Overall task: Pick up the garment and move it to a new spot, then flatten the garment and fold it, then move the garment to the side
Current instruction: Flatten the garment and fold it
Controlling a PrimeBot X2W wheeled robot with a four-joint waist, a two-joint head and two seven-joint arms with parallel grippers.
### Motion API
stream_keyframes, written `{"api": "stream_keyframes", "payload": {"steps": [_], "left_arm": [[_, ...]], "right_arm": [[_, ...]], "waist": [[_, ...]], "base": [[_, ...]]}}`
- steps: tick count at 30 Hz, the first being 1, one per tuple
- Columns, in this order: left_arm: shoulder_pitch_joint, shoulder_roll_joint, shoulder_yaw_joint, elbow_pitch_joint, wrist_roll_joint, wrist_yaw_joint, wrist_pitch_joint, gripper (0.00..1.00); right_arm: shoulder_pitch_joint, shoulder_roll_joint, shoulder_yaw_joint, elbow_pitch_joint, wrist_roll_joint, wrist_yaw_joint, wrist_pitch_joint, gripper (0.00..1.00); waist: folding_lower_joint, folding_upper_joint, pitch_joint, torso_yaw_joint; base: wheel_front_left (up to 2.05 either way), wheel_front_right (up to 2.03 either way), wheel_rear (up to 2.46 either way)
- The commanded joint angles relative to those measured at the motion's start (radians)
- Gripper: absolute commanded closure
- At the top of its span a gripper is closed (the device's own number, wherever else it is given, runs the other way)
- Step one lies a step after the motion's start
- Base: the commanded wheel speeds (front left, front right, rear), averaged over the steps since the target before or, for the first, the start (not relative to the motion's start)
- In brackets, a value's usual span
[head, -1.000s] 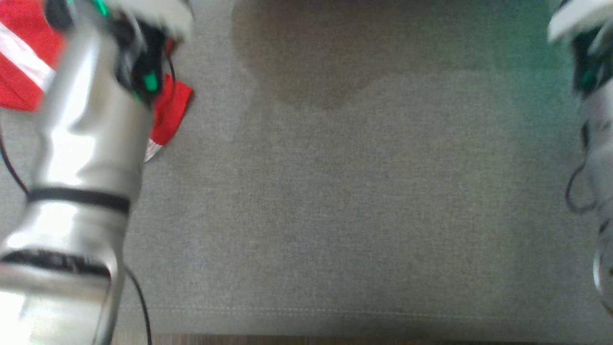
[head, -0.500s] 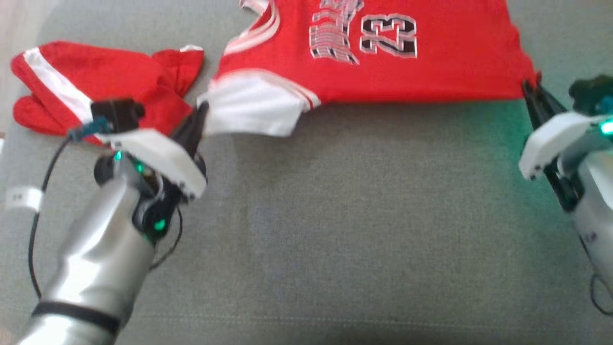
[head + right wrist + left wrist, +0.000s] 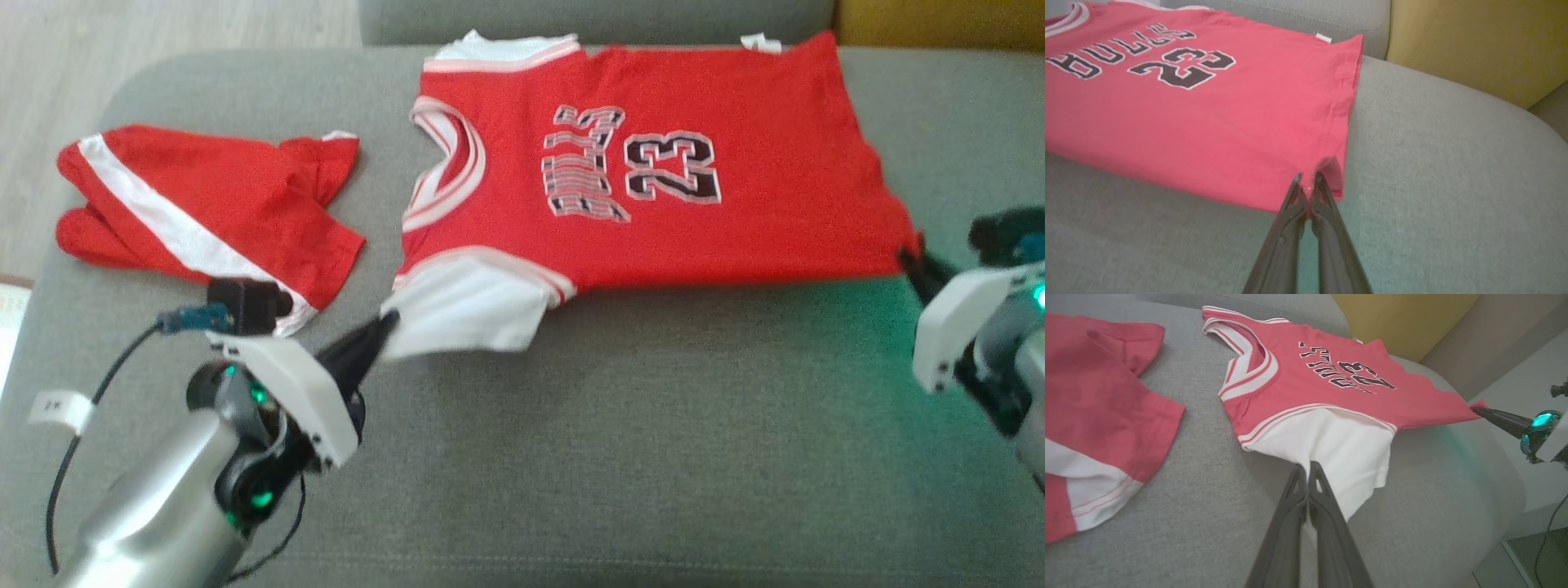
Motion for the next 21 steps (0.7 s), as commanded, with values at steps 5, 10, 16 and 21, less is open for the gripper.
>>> {"api": "stream_keyframes", "payload": {"steps": [5, 10, 16, 21], "left_arm": [[0.047, 0.122, -0.002, -0.148, -0.051, 0.000, 0.077, 1.00], [0.099, 0.172, -0.026, -0.232, -0.079, 0.001, 0.139, 1.00], [0.160, 0.238, -0.033, -0.362, -0.117, 0.032, 0.205, 1.00], [0.171, 0.260, -0.016, -0.419, -0.116, 0.073, 0.203, 1.00]], "right_arm": [[0.077, -0.069, 0.076, -0.060, 0.090, -0.001, 0.089, 1.00], [0.121, -0.101, 0.110, -0.090, 0.152, -0.001, 0.171, 1.00], [0.184, -0.146, 0.130, -0.174, 0.273, -0.001, 0.313, 1.00], [0.194, -0.188, 0.112, -0.238, 0.315, -0.001, 0.349, 1.00]], "waist": [[0.0000, -0.0001, -0.079, -0.009], [0.0000, -0.0001, -0.118, -0.011], [0.0000, -0.0001, -0.152, -0.018], [0.0000, -0.0001, -0.147, -0.028]], "base": [[0.00, 0.00, 0.00], [0.00, 0.00, 0.00], [0.00, 0.00, 0.00], [0.00, 0.00, 0.00]]}}
